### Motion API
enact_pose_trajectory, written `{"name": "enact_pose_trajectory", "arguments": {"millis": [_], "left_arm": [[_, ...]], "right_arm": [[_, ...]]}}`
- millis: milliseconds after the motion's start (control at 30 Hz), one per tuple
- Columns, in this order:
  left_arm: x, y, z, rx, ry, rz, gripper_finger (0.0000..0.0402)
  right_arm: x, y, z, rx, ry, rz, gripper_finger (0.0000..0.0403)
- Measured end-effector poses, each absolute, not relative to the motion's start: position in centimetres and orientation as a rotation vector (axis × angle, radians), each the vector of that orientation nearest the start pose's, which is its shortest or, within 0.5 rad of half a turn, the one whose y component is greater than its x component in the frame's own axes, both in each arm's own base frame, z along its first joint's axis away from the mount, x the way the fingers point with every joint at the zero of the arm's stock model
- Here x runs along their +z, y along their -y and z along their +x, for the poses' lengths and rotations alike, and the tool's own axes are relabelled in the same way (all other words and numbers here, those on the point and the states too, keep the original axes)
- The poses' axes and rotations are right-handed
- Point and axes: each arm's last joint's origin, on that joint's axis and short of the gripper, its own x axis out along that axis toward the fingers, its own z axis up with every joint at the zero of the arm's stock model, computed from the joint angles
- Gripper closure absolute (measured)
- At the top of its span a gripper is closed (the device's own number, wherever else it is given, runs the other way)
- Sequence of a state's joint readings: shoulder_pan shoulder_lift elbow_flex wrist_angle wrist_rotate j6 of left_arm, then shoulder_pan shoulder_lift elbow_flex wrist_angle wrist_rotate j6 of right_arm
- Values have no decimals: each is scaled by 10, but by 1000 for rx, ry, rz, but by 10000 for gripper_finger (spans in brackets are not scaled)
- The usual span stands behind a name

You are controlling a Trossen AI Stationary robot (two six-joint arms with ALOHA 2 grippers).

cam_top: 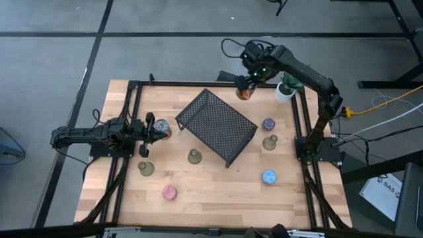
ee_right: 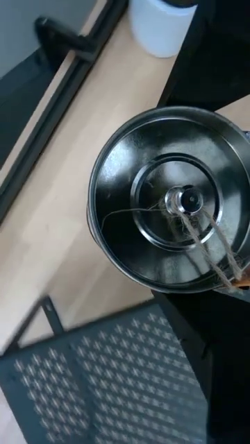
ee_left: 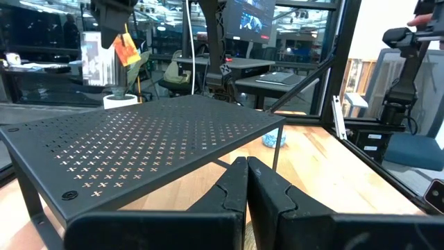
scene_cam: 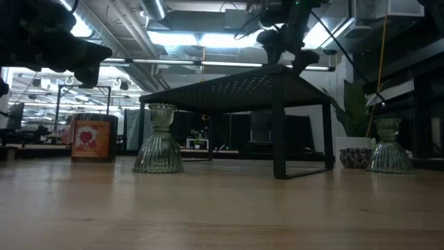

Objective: Pick & Place candle stick holders
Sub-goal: Put the left brown scented candle on the shelf

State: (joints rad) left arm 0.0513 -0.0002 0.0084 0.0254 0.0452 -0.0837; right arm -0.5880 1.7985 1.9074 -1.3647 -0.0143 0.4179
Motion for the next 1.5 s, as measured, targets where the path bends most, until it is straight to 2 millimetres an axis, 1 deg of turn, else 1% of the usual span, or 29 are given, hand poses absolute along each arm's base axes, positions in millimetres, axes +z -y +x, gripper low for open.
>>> {"name": "enact_pose_trajectory", "arguments": {"millis": [100, 467, 967, 1067, 1233, 1500], "left_arm": [[169, -4, 97, 5, 34, -82, 400], [169, -4, 97, 5, 34, -82, 400], [169, -4, 97, 5, 34, -82, 400], [169, -4, 97, 5, 34, -82, 400], [169, -4, 97, 5, 34, -82, 400], [169, -4, 97, 5, 34, -82, 400]], "right_arm": [[360, 191, 290, -687, -1098, 716, 43], [377, 185, 292, -623, -1054, 671, 43], [380, 172, 300, -569, -1051, 634, 43], [382, 170, 306, -520, -1029, 568, 43], [386, 163, 318, -360, -954, 477, 43], [389, 156, 325, -321, -918, 449, 43]]}}
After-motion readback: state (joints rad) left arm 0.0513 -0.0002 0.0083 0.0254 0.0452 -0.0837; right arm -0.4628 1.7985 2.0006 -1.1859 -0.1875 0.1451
